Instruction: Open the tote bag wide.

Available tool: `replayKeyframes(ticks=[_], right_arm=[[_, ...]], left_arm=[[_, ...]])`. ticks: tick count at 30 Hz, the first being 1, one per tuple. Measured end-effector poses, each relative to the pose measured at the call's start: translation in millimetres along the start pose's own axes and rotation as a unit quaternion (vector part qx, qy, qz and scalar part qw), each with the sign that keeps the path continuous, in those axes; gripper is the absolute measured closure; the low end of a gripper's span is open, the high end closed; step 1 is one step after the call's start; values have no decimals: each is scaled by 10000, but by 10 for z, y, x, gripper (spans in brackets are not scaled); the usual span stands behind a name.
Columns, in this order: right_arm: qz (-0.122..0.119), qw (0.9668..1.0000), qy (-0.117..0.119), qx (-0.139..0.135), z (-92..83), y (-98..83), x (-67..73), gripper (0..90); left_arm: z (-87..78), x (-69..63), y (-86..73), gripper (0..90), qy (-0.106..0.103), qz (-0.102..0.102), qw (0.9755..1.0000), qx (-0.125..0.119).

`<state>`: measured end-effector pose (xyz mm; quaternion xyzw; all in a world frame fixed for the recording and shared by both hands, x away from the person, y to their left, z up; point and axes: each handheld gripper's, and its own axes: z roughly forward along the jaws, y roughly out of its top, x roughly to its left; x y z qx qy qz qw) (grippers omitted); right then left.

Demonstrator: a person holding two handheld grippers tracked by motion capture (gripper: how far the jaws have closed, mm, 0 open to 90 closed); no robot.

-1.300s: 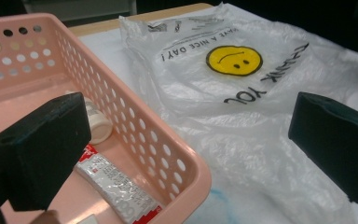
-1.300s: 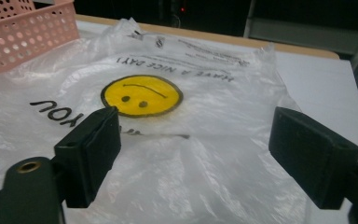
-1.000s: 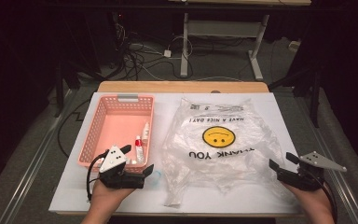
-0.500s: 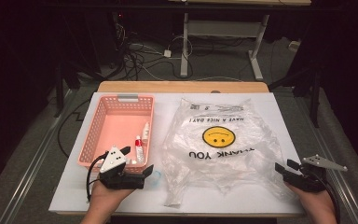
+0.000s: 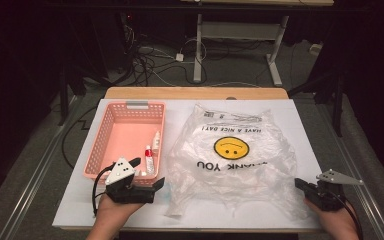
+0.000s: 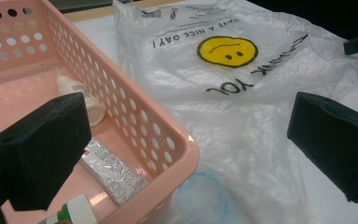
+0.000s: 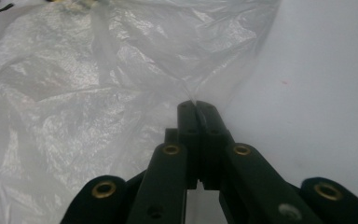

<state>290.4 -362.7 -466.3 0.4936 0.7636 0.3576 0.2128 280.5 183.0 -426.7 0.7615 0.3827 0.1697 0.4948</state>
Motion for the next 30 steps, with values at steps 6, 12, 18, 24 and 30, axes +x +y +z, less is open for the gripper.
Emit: replayKeyframes(ticks=[6, 12, 18, 24, 30], right_arm=[[-283, 9992, 292, 19, -31, -4, 243, 900], [-405, 9978, 511, 89, -20, -11, 416, 896], [-293, 9978, 508, -319, -149, 49, 326, 720], [-168, 9970, 237, -712, -187, 227, 165, 628], [-35, 9969, -10, -782, 85, 553, -62, 584]], left_arm=[[6, 33, 44, 0, 44, 61, 10000, 49], [5, 57, 43, 0, 59, 41, 10000, 57], [17, 44, 40, 0, 72, 169, 9996, 220], [-11, 44, 42, 0, -84, 99, 9999, 70], [-6, 53, 38, 0, -76, 118, 9999, 77]])
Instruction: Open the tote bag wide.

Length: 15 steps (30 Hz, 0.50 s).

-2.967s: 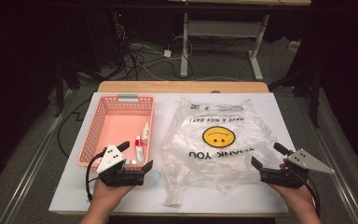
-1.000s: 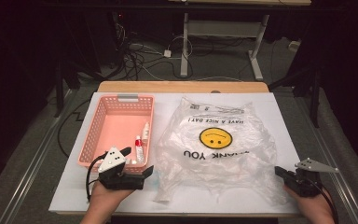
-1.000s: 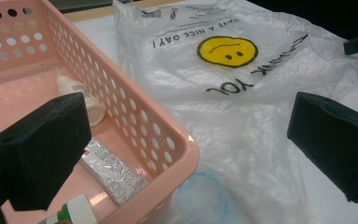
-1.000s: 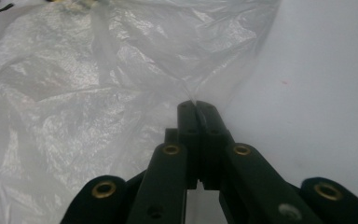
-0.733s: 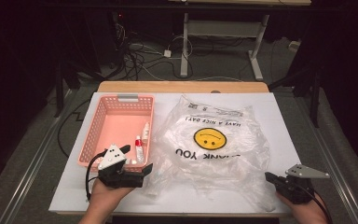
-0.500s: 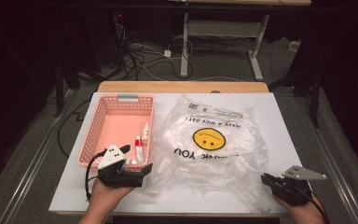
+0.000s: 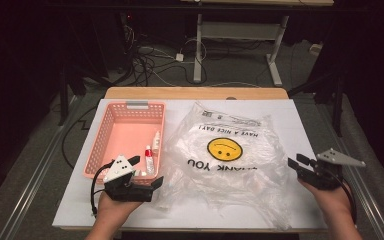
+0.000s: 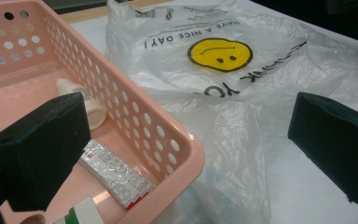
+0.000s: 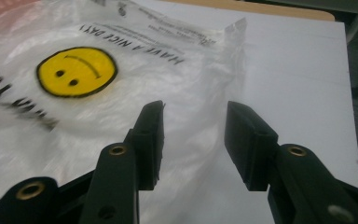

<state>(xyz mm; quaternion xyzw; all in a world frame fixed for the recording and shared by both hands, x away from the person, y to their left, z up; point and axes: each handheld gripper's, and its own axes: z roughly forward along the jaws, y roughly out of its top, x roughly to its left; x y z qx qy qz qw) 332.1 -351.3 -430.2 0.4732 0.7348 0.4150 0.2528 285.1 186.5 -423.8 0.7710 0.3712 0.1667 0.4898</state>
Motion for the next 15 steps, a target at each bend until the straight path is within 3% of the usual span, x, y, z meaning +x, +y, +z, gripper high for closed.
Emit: replayKeyframes(ticks=[7, 15], right_arm=[[52, 9997, -108, 219, 589, 317, -183, 587], [418, 9970, -155, 640, 1239, 455, -461, 548]], left_arm=[[7, -26, 10, 0, 61, 127, 9999, -5], [3, -33, -13, 0, 71, 171, 9998, 42]])
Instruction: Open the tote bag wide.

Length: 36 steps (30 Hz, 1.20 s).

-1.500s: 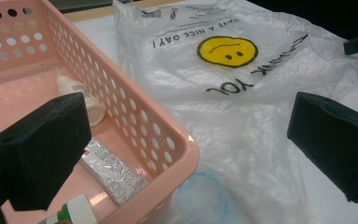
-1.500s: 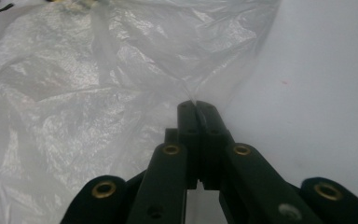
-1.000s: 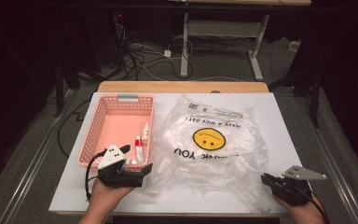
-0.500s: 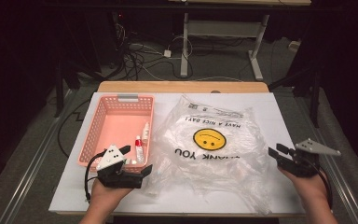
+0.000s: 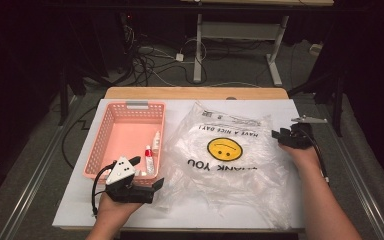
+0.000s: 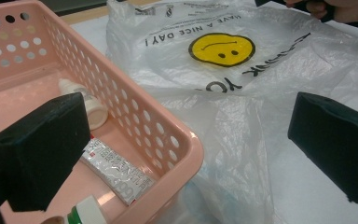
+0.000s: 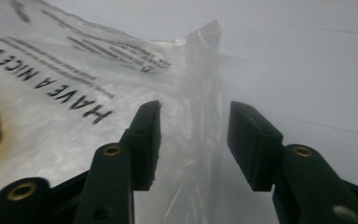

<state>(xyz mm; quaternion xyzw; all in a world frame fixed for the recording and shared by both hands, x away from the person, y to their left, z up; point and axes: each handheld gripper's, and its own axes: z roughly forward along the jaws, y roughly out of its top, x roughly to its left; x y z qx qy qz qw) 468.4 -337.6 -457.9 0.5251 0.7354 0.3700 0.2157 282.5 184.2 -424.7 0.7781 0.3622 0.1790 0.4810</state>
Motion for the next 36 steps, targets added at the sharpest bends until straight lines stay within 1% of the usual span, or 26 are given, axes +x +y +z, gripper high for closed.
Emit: replayKeyframes(ticks=[3, 4, 5, 7, 9, 10, 11, 12, 13, 14, 16, 18, 22, 24, 26, 28, 31, 32, 33, 34, 36], right_arm=[[14, 9998, -109, 167, 145, 79, -70, 521], [19, 9997, -110, 207, 183, 99, -89, 519], [-38, 9997, -125, 228, 215, 113, -97, 519], [-116, 9994, -100, 320, 276, 132, -101, 520], [-253, 9987, 4, 437, 332, 129, -67, 546], [-367, 9981, -20, 489, 352, 118, -35, 559], [-367, 9981, -20, 489, 352, 118, -35, 559], [-543, 9973, -132, 468, 353, 101, 20, 661], [-528, 9975, -97, 466, 347, 96, 30, 722], [-533, 9975, -71, 469, 341, 93, 37, 801], [-513, 9975, 42, 483, 333, 88, 44, 896], [-538, 9975, 15, 452, 325, 87, 60, 900], [-449, 9986, -88, 251, 280, 131, 33, 900], [-357, 9990, -212, 133, 233, 163, -35, 900], [-201, 9993, -309, 44, 181, 190, -147, 900], [-45, 9988, -492, -37, 114, 207, -276, 900], [243, 9969, -737, -161, -7, 207, -484, 900], [243, 9969, -737, -161, -7, 207, -484, 900], [361, 9951, -889, -220, -82, 184, -604, 900], [361, 9951, -889, -220, -82, 184, -604, 900], [476, 9928, -1072, -255, -156, 142, -702, 900]], left_arm=[[-13, -5, -6, 0, 19, -6, 10000, -27], [-13, -5, -6, 0, 19, -6, 10000, -27], [-18, -8, -7, 0, -20, 1, 10000, -52], [-16, -13, -8, 0, -8, 5, 10000, -48], [-6, -16, -10, 0, -21, 17, 10000, -32], [-6, -16, -10, 0, -21, 17, 10000, -32], [-5, -16, -10, 0, -24, 18, 10000, -31], [-3, -16, -10, 0, -26, 18, 10000, -20], [-3, -16, -10, 0, -26, 18, 10000, -20], [-2, -19, -10, 0, -30, 18, 10000, -15], [-1, -22, -9, 0, -34, 17, 10000, -22], [-2, -36, 1, 0, -43, 46, 10000, -24], [2, -52, 2, 0, -57, 64, 10000, -20], [6, -52, 1, 0, -67, 49, 10000, -11], [8, -47, -2, 0, -63, 48, 10000, 1], [10, -38, -4, 0, -61, 42, 10000, 3], [11, -33, -4, 0, -60, 30, 10000, 5], [12, -31, -4, 0, -59, 35, 10000, 8], [13, -30, -4, 0, -61, 31, 10000, 6], [15, -30, -4, 0, -63, 30, 10000, 5], [20, -31, -2, 0, -67, 25, 10000, 12]])
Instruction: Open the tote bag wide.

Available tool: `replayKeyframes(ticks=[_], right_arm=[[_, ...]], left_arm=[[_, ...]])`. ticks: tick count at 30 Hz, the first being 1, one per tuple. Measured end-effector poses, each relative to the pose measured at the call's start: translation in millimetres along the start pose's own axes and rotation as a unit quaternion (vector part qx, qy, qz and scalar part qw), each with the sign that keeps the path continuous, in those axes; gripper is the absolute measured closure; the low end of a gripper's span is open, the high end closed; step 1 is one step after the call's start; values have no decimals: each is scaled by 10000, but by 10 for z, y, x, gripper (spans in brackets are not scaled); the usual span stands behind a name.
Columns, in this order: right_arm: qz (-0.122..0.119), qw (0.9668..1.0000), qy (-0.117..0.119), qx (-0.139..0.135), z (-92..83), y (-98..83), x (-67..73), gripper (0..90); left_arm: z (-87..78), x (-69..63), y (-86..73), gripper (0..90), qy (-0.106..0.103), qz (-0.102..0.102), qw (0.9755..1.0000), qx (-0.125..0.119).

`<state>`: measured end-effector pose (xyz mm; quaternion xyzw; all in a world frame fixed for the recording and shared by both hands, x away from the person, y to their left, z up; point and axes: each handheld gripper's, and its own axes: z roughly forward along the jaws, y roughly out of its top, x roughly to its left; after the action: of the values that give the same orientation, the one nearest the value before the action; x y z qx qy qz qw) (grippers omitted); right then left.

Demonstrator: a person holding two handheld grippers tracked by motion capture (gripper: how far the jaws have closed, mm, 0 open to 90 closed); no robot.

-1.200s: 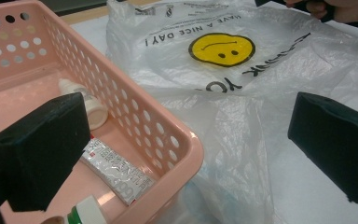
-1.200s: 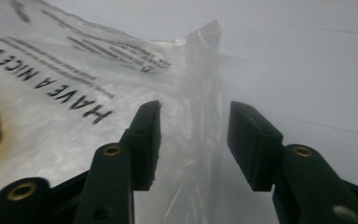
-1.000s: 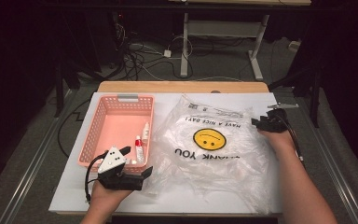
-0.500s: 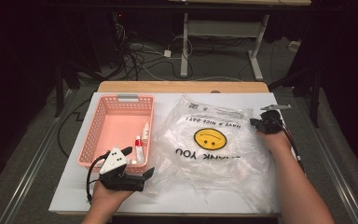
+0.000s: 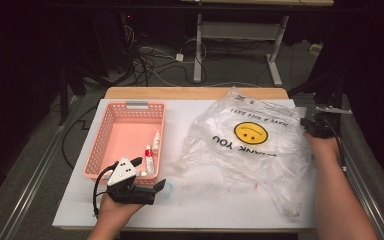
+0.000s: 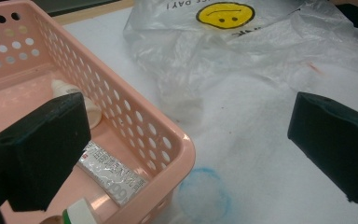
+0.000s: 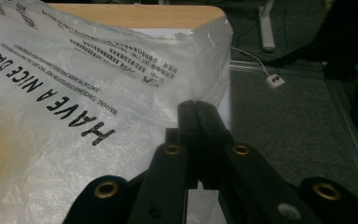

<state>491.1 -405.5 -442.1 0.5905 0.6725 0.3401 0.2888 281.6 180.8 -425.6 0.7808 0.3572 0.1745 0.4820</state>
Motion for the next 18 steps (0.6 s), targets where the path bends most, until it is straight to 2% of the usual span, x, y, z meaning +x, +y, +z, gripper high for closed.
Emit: replayKeyframes(ticks=[1, 2, 4, 5, 6, 7, 8, 10, 12, 13, 16, 17, 18], right_arm=[[69, 10000, -42, -6, -24, -20, -47, 900], [73, 9998, -189, -55, -72, -67, -107, 900], [130, 9997, -190, -20, -100, -112, -139, 900], [143, 9998, -144, -6, -117, -129, -142, 860], [143, 9998, -144, -6, -117, -129, -142, 860], [162, 9998, -26, -67, -183, -144, -137, 723], [133, 9999, 22, -78, -227, -144, -122, 680], [61, 9999, 20, -100, -285, -141, -99, 663], [-135, 9996, 29, -250, -459, -151, -36, 638], [-278, 9990, 55, -346, -612, -180, 15, 622], [-395, 9980, 240, -424, -879, -319, 112, 621], [-395, 9980, 240, -424, -879, -319, 112, 621], [-482, 9972, 405, -412, -1064, -496, 211, 609]], left_arm=[[4, -2, 0, 0, -3, 5, 10000, 4], [8, -6, 0, 0, -9, 2, 10000, 13], [16, -10, 2, 0, -26, 18, 10000, 37], [20, -12, 2, 0, -29, 12, 10000, 36], [24, -12, 3, 0, -31, -2, 10000, 39], [28, -14, 3, 0, -39, -18, 10000, 39], [31, -23, 5, 0, -45, 12, 10000, 48], [33, -30, 6, 0, -46, 36, 10000, 54], [30, -37, 7, 0, -60, 60, 9999, 54], [27, -39, 9, 0, -63, 65, 9999, 52], [26, -54, 16, 0, -76, 101, 9999, 48], [27, -57, 17, 0, -79, 116, 9999, 49], [27, -59, 18, 0, -76, 120, 9999, 51]])
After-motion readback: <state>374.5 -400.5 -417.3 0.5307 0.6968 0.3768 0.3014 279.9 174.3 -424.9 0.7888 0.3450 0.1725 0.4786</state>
